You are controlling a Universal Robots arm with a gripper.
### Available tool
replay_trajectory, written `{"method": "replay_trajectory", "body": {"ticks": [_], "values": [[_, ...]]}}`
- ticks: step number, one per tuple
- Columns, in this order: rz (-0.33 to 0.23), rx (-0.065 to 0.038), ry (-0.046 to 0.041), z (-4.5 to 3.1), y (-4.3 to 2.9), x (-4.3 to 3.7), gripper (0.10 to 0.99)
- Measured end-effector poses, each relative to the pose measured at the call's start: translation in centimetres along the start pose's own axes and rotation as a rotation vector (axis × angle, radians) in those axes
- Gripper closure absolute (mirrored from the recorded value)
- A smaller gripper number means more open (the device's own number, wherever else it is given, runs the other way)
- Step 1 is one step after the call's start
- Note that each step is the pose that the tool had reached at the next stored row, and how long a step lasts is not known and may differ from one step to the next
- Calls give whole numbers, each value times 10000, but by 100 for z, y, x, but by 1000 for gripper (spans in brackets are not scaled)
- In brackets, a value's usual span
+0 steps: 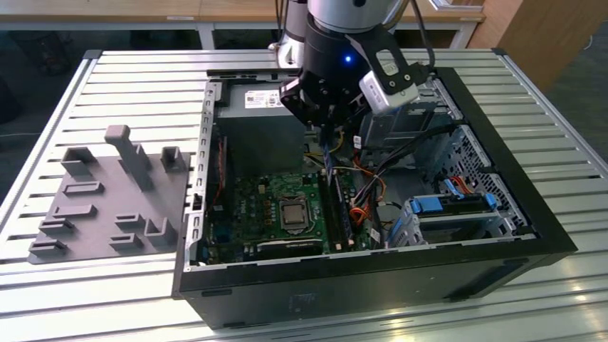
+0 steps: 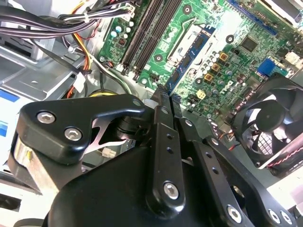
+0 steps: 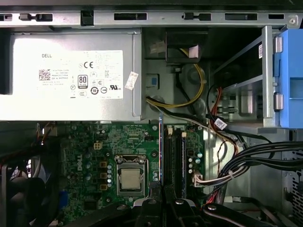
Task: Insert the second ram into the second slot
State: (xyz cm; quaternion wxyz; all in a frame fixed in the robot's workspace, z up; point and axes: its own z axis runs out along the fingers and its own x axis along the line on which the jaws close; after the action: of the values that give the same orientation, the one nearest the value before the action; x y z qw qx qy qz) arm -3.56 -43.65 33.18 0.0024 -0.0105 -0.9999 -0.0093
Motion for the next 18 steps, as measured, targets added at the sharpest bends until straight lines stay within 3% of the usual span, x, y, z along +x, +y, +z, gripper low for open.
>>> {"method": "replay_trajectory", "body": {"ticks": [18], "values": [[-3,61,0,60,-3,-1,949]]}}
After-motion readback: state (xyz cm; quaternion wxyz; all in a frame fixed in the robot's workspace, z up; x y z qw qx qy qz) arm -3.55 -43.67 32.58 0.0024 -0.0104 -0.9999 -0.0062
